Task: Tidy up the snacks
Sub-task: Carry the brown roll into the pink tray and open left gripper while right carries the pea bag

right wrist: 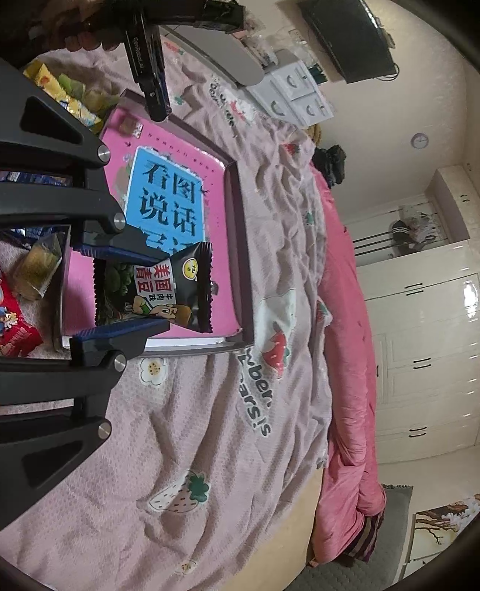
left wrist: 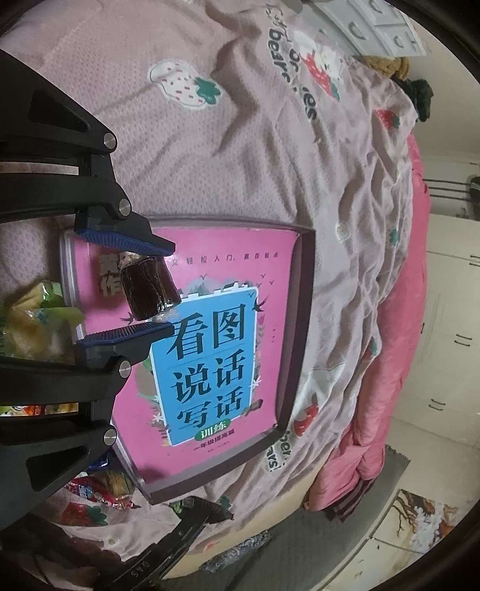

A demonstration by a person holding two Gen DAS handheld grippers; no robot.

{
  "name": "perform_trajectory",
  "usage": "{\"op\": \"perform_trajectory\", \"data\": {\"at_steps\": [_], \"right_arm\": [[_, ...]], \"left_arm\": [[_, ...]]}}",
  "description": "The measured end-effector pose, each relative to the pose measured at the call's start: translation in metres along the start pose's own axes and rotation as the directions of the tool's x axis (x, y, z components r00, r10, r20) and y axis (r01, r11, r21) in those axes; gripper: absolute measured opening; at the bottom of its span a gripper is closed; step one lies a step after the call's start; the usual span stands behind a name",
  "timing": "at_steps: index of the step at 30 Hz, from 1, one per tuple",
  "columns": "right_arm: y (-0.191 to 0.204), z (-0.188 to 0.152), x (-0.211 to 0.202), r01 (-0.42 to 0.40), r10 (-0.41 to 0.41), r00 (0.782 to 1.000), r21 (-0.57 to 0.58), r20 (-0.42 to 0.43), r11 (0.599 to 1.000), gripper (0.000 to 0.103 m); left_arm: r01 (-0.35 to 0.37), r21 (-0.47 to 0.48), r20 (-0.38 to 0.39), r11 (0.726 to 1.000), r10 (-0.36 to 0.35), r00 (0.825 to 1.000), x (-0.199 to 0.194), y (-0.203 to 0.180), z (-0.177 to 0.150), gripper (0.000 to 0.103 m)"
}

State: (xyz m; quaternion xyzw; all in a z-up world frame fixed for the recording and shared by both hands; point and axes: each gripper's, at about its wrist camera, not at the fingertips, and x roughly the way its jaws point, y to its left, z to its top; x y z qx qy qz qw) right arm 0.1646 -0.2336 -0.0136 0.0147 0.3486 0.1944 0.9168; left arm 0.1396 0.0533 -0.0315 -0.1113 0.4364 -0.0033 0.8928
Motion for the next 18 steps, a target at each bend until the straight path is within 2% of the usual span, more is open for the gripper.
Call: {"op": "perform_trajectory", "data": {"at_steps": [18], "right_arm": [[-0.002, -0.015, 0.033, 0.062, -0.064, 0.989, -0.024, -0.13, 0.998, 0.029]], "left_arm": [[0.031, 0.043, -0.061, 0.999, -0.028, 0.998, 0.024, -0.01, -0.006, 0.038]]}}
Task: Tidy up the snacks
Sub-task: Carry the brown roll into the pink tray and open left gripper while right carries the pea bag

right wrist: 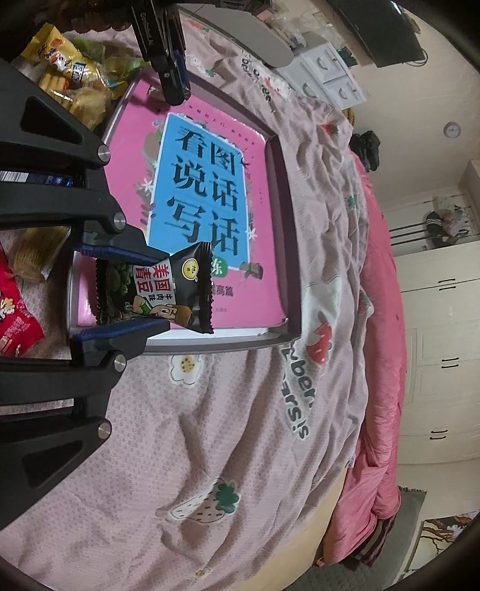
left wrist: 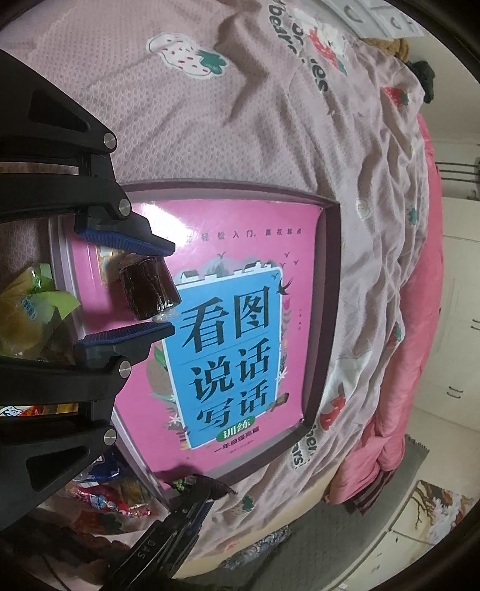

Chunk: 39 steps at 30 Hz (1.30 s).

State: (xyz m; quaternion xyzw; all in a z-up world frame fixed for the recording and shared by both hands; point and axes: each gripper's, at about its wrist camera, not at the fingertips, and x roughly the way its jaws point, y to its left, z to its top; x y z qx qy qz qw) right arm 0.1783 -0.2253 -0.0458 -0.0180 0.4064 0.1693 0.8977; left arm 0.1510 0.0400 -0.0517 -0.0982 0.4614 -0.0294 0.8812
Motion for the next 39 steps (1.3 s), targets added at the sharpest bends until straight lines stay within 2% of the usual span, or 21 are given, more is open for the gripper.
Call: {"op": "perform_trajectory", "data": {"at_steps": [5, 16, 25, 31, 33, 39], "right_arm": [[-0.0017, -0.0029, 0.0049, 0.013, -0.013, 1.0, 0.0, -0.028, 1.0, 0.029], [-0.004, -0.0024, 0.0021, 0.015, -0.014, 0.999, 0.011, -0.03, 1.0, 0.029], [-0.0039, -0.0033, 0.0022, 0.018, -0.017, 0.999, 0.005, -0.034, 1.0, 0.029], [-0.002, -0.004, 0.0023, 0.026, -0.026, 0.999, -0.008, -0.037, 1.0, 0.029], [-0.0019, -0.004, 0.0021, 0.026, -0.026, 0.999, -0.008, -0.037, 1.0, 0.029], [-0.0015, -0.0043, 0.0017, 0.033, -0.033, 0.999, -0.012, -0.035, 0.999, 0.032]], "left_arm": [[0.009, 0.006, -0.012, 1.0, -0.009, 1.0, 0.0024, -0.0019, -0.0018, 0.038], [0.045, 0.011, -0.028, 0.999, -0.044, 0.999, 0.0031, -0.0044, -0.0033, 0.039], [0.035, 0.019, -0.035, 0.999, -0.035, 0.999, 0.0031, -0.0056, -0.004, 0.04], [0.008, 0.027, -0.046, 1.0, -0.007, 0.999, 0.0047, -0.0055, -0.0052, 0.044], [-0.007, 0.028, -0.044, 1.0, 0.008, 0.999, 0.0044, -0.005, -0.0052, 0.05], [-0.017, 0.022, -0.042, 1.0, 0.018, 0.999, 0.0009, -0.0024, -0.0049, 0.054]]}}
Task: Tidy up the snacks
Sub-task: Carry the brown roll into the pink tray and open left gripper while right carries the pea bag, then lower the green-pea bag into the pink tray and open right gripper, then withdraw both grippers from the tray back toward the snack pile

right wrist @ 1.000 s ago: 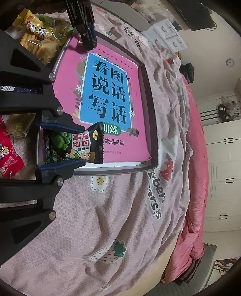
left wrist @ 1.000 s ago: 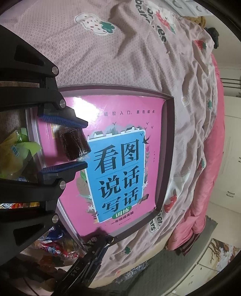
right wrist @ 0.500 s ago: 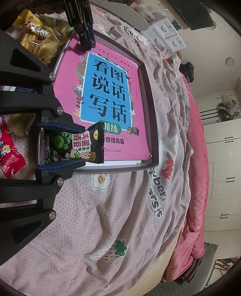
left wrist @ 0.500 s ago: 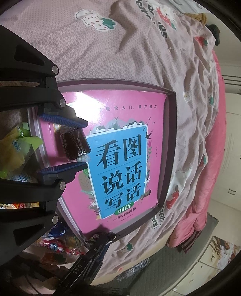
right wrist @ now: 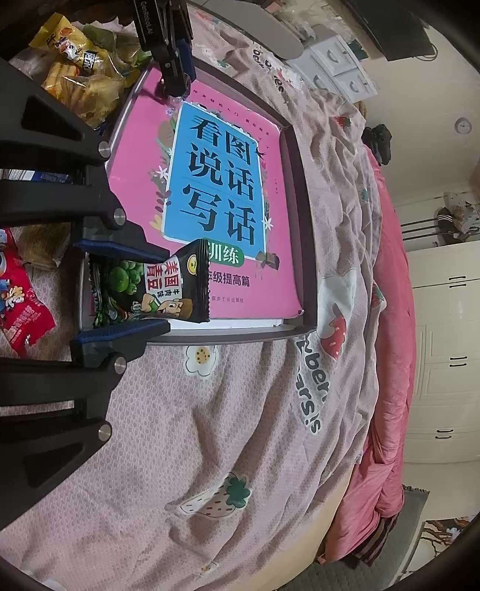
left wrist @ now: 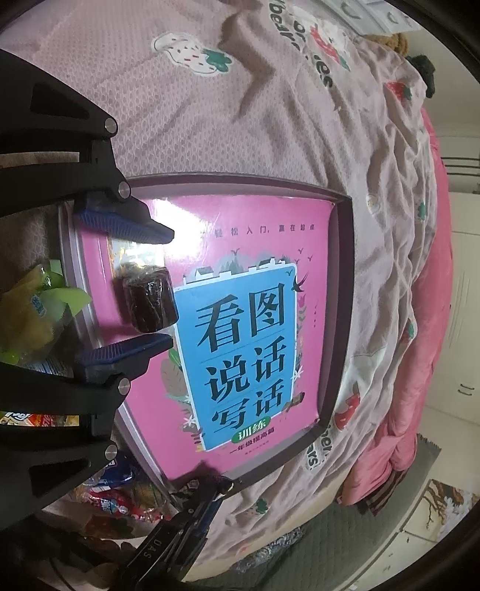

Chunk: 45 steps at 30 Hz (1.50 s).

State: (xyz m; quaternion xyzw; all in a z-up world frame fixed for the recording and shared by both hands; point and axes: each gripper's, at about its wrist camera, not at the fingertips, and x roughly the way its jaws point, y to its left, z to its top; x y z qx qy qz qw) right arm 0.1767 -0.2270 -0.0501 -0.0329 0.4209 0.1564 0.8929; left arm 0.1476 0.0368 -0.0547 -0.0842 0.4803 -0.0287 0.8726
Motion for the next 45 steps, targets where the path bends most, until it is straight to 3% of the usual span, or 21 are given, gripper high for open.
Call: {"op": "perform_trajectory", "data": {"at_steps": [21, 27, 31, 45], "right_arm": [[0.003, -0.001, -0.005, -0.007, 0.007, 1.0, -0.008, 0.015, 1.0, 0.042], [0.0, 0.001, -0.01, -0.014, 0.014, 0.999, 0.002, 0.036, 1.0, 0.044], [0.0, 0.002, -0.015, -0.017, 0.016, 0.998, 0.007, 0.056, 1.0, 0.051], [-0.002, 0.006, -0.036, -0.042, 0.039, 0.992, 0.023, 0.123, 0.999, 0.052]], "left_arm": [[0.03, -0.037, 0.019, 0.999, -0.03, 0.999, -0.018, 0.006, 0.001, 0.063], [0.024, -0.041, 0.029, 0.999, -0.023, 0.999, -0.025, 0.007, 0.001, 0.065], [0.028, -0.052, 0.042, 0.998, -0.026, 0.999, -0.031, 0.01, 0.002, 0.069], [0.038, -0.062, 0.077, 0.997, -0.033, 0.996, -0.052, 0.014, 0.003, 0.069]]}}
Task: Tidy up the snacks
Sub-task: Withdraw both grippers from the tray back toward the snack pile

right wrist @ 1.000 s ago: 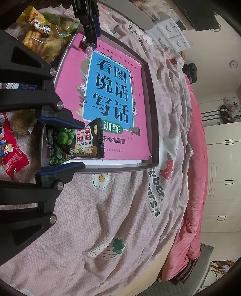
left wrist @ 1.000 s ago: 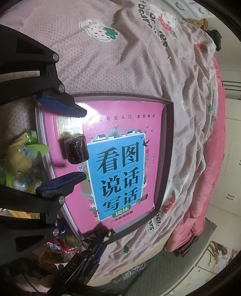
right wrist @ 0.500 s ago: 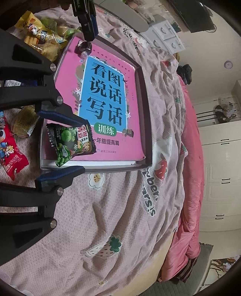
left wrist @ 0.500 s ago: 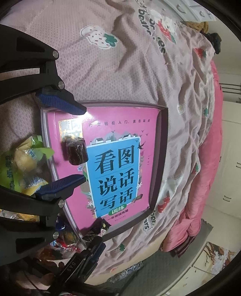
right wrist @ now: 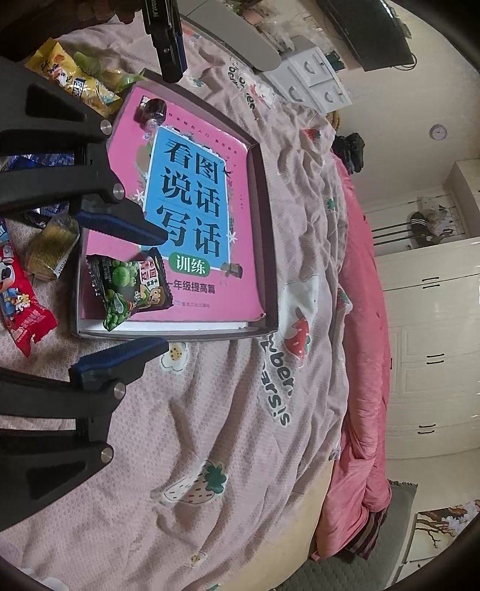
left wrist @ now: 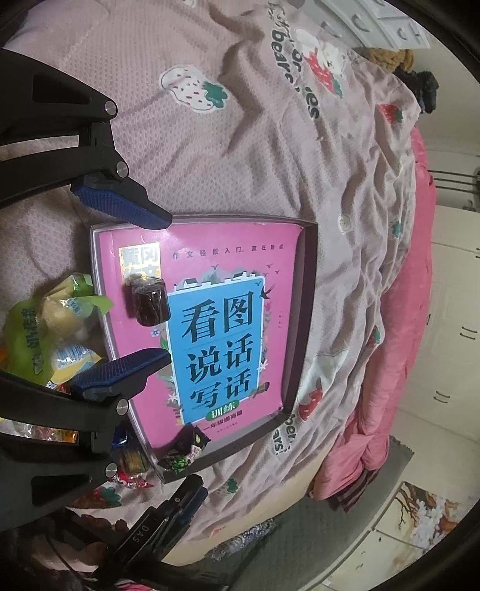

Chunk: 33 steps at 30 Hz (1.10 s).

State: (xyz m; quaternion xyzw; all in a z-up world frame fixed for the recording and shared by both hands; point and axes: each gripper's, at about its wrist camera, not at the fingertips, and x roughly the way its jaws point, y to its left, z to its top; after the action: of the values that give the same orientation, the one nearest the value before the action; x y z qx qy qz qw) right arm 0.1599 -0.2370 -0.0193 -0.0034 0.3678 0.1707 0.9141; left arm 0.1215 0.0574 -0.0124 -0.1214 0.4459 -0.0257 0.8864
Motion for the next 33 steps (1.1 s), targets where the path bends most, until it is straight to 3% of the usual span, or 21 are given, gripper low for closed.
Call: {"op": "perform_trajectory", "data": {"at_steps": [4, 19, 33], "right_arm": [[0.0, 0.0, -0.009, -0.009, 0.008, 1.0, 0.007, 0.022, 1.0, 0.057], [0.0, -0.004, -0.033, -0.01, 0.009, 0.998, 0.017, 0.058, 1.0, 0.059], [0.008, -0.02, -0.047, -0.027, 0.026, 1.0, 0.062, 0.017, 0.998, 0.059]], "left_arm": [[0.003, 0.002, 0.006, 1.0, -0.003, 1.0, -0.006, -0.001, -0.001, 0.069], [0.007, -0.006, 0.013, 1.0, -0.007, 1.0, -0.022, 0.001, -0.008, 0.069], [-0.01, 0.013, 0.003, 1.0, 0.009, 1.0, -0.029, -0.002, -0.018, 0.069]]}}
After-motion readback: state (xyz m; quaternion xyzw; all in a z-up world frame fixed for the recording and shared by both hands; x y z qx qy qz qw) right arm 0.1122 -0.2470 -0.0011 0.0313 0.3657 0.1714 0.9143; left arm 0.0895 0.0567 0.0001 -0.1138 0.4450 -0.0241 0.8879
